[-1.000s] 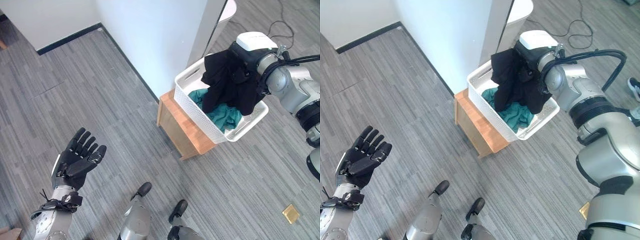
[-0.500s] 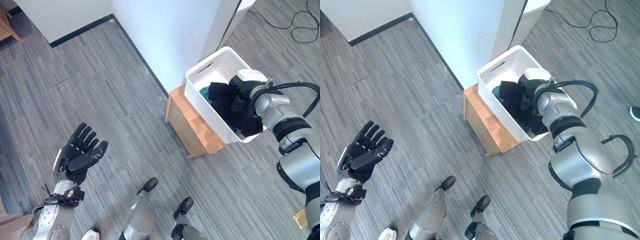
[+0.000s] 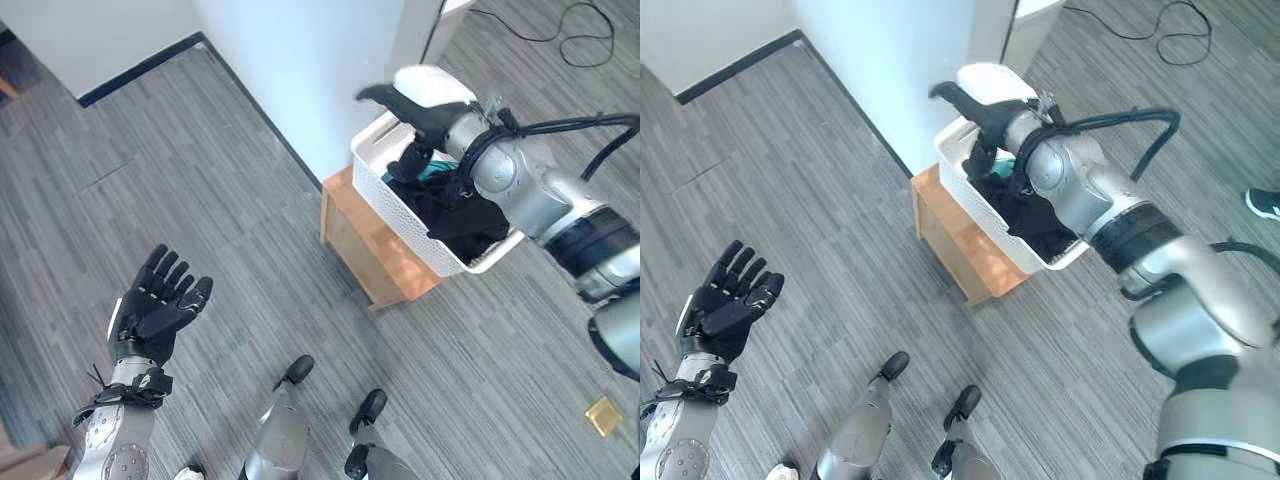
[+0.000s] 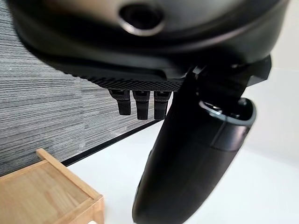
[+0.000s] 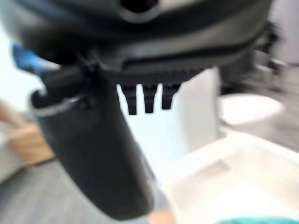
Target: Pick up bed clothes into laundry basket.
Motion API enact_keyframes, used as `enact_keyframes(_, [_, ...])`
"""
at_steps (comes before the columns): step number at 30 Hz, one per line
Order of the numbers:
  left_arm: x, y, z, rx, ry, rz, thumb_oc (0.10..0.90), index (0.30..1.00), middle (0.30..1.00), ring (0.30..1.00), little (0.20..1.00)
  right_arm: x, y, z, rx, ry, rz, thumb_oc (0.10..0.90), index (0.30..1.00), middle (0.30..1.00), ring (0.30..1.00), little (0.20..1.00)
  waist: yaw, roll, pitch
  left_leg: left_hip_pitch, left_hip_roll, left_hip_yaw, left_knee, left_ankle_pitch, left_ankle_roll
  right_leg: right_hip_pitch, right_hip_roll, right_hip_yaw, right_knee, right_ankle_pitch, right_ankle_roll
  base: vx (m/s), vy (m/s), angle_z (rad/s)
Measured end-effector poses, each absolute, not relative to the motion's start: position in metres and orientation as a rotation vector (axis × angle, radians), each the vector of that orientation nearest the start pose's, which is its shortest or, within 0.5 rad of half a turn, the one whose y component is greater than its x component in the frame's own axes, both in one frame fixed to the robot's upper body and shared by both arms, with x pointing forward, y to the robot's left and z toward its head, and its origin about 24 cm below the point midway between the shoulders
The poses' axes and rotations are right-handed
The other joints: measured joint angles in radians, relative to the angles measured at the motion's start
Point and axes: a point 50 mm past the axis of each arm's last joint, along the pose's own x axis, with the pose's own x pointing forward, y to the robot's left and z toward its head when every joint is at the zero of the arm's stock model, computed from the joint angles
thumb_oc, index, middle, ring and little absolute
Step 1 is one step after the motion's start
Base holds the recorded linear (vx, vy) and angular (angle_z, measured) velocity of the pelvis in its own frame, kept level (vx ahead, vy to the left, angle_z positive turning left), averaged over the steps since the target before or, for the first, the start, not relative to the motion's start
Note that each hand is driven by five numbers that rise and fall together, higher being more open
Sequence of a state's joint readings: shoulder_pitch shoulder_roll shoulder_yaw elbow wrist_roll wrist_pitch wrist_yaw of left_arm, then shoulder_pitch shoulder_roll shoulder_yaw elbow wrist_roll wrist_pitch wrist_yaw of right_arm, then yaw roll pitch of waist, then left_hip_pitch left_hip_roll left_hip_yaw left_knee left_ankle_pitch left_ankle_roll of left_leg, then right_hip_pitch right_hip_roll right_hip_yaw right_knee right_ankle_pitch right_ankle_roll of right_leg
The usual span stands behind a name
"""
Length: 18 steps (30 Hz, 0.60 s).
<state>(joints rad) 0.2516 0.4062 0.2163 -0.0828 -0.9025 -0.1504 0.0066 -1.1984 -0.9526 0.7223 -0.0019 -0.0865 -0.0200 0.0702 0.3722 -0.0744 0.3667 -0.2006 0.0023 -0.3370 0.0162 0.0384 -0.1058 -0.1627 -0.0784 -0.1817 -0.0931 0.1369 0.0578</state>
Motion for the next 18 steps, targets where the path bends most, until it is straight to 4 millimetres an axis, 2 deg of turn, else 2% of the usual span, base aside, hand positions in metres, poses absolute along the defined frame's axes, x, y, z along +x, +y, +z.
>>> enact_keyframes(1, [0.194, 0.289, 0.06, -0.447, -0.131, 0.311, 0.8, 0.9, 0.9, 0.9, 0.9, 0.285, -0.104, 0.319, -1.16, -0.956, 0.467, 0.8, 0.9, 0.9, 0.9, 0.9, -0.024, -0.003, -0.001, 0.016, 0.0, 0.012, 0.0, -0.002, 0.001, 0.014, 0.0, 0.007, 0.0, 0.001, 0.0, -0.02, 0.027, -0.19])
enact_keyframes(2, [0.194, 0.288, 0.061, -0.451, -0.14, 0.308, 0.8, 0.9, 0.9, 0.9, 0.9, 0.269, -0.107, 0.318, -1.072, -1.004, 0.495, 0.8, 0.9, 0.9, 0.9, 0.9, -0.029, -0.004, -0.001, 0.022, 0.001, 0.014, 0.0, -0.003, 0.002, 0.022, 0.001, 0.006, 0.0, 0.001, 0.0, 0.0, 0.0, 0.0])
enact_keyframes(4, [0.192, 0.287, 0.06, -0.468, -0.151, 0.32, 0.8, 0.9, 0.9, 0.9, 0.9, 0.228, -0.119, 0.296, -0.882, -1.059, 0.608, 0.8, 0.9, 0.9, 0.9, 0.9, -0.047, -0.016, -0.004, 0.042, 0.001, 0.026, -0.002, -0.007, 0.005, 0.036, -0.001, 0.02, 0.0, -0.001, 0.001, -0.01, 0.047, -0.08])
enact_keyframes(6, [0.19, 0.284, 0.059, -0.481, -0.148, 0.316, 0.8, 0.9, 0.9, 0.9, 0.9, 0.21, -0.149, 0.27, -0.782, -0.953, 0.592, 0.8, 0.9, 0.9, 0.9, 0.9, -0.075, -0.033, -0.01, 0.05, -0.001, 0.036, 0.006, -0.017, 0.017, 0.045, -0.002, 0.026, 0.0, -0.003, 0.004, -0.02, 0.063, -0.15])
enact_keyframes(7, [0.184, 0.286, 0.058, -0.481, -0.149, 0.331, 0.8, 0.9, 0.9, 0.9, 0.9, 0.209, -0.163, 0.259, -0.753, -0.879, 0.555, 0.8, 0.9, 0.9, 0.9, 0.9, -0.086, -0.044, -0.015, 0.049, -0.003, 0.042, 0.009, -0.019, 0.018, 0.044, -0.005, 0.032, 0.0, -0.003, 0.004, 0.02, 0.054, -0.2])
enact_keyframes(9, [0.177, 0.289, 0.054, -0.475, -0.132, 0.35, 0.8, 0.9, 0.9, 0.9, 0.9, 0.22, -0.208, 0.231, -0.713, -0.648, 0.375, 0.8, 0.9, 0.9, 0.9, 0.9, -0.133, -0.068, -0.026, 0.057, -0.003, 0.066, 0.017, -0.031, 0.024, 0.041, -0.01, 0.055, 0.0, -0.01, 0.014, -0.01, 0.097, -0.31])
enact_keyframes(10, [0.178, 0.288, 0.054, -0.467, -0.13, 0.348, 0.8, 0.9, 0.9, 0.9, 0.9, 0.22, -0.244, 0.208, -0.609, -0.528, 0.196, 0.8, 0.9, 0.9, 0.9, 0.9, -0.15, -0.074, -0.032, 0.059, -0.004, 0.075, 0.022, -0.039, 0.028, 0.043, -0.01, 0.072, 0.0, -0.012, 0.015, -0.04, 0.136, -0.32])
enact_keyframes(12, [0.173, 0.292, 0.053, -0.442, -0.126, 0.378, 0.8, 0.9, 0.9, 0.9, 0.9, 0.221, -0.273, 0.182, -0.402, -0.468, -0.023, 0.8, 0.9, 0.9, 0.9, 0.9, -0.183, -0.081, -0.037, 0.063, -0.005, 0.103, 0.035, -0.043, 0.027, 0.038, -0.009, 0.102, 0.0, -0.005, 0.015, 0.02, 0.113, -0.35])
enact_keyframes(13, [0.172, 0.293, 0.052, -0.443, -0.125, 0.385, 0.8, 0.9, 0.9, 0.9, 0.9, 0.221, -0.278, 0.176, -0.343, -0.464, -0.084, 0.8, 0.9, 0.9, 0.9, 0.9, -0.182, -0.079, -0.038, 0.064, -0.004, 0.11, 0.037, -0.046, 0.03, 0.037, -0.01, 0.107, 0.0, -0.005, 0.014, 0.04, 0.086, -0.46])
enact_keyframes(14, [0.172, 0.292, 0.051, -0.455, -0.131, 0.395, 0.8, 0.9, 0.9, 0.9, 0.9, 0.218, -0.287, 0.162, -0.211, -0.458, -0.223, 0.8, 0.9, 0.9, 0.9, 0.9, -0.225, -0.065, -0.045, 0.073, -0.008, 0.134, 0.039, -0.053, 0.04, 0.035, -0.012, 0.133, 0.0, 0.0, 0.014, 0.01, 0.052, -0.43])
enact_keyframes(18, [0.181, 0.279, 0.049, -0.489, -0.146, 0.393, 0.8, 0.9, 0.9, 0.9, 0.9, 0.21, -0.287, 0.138, -0.046, -0.429, -0.343, 0.8, 0.9, 0.9, 0.9, 0.9, -0.302, -0.009, -0.086, 0.116, -0.015, 0.193, 0.029, -0.056, 0.054, 0.043, -0.014, 0.191, 0.0, 0.022, 0.02, -0.01, 0.046, -0.49])
